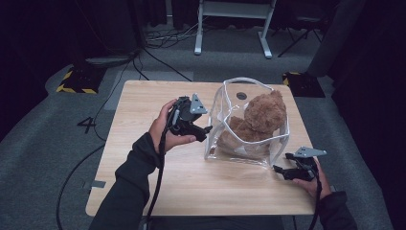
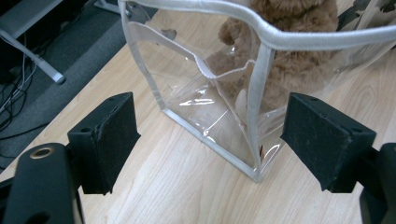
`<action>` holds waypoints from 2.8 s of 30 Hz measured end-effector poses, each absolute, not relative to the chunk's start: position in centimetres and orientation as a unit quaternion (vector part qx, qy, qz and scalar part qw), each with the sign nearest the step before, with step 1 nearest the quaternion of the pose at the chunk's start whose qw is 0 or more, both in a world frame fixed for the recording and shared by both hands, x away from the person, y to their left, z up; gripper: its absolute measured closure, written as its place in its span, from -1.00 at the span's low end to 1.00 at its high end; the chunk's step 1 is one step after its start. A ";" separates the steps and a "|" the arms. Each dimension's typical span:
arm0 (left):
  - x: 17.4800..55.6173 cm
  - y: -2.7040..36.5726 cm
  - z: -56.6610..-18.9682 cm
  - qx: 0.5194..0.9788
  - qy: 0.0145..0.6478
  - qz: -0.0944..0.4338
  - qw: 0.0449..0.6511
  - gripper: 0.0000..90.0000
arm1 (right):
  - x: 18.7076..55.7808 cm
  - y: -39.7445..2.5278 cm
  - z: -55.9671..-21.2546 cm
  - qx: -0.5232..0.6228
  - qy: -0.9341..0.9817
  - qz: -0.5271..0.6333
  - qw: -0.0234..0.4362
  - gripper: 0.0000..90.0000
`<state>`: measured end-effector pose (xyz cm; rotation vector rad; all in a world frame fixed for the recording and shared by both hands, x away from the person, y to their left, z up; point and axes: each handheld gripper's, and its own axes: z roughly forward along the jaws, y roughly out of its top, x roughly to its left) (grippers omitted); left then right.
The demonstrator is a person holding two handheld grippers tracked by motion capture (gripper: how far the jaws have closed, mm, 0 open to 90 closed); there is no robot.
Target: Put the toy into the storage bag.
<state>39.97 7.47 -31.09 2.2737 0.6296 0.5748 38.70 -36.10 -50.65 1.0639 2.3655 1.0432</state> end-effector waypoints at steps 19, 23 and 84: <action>39.5 9.5 -34.8 0.887 0.259 0.206 0.323 -0.58 | 38.7 -36.1 -50.6 0.375 0.833 0.368 0.172 -0.60; 39.5 9.8 -35.5 0.889 0.263 0.205 0.314 -0.58 | 38.7 -36.1 -50.6 0.375 0.833 0.368 0.172 -0.60; 37.3 17.8 -47.3 0.880 0.363 0.154 0.265 -0.59 | 38.7 -36.1 -50.6 0.376 0.833 0.367 0.172 -0.60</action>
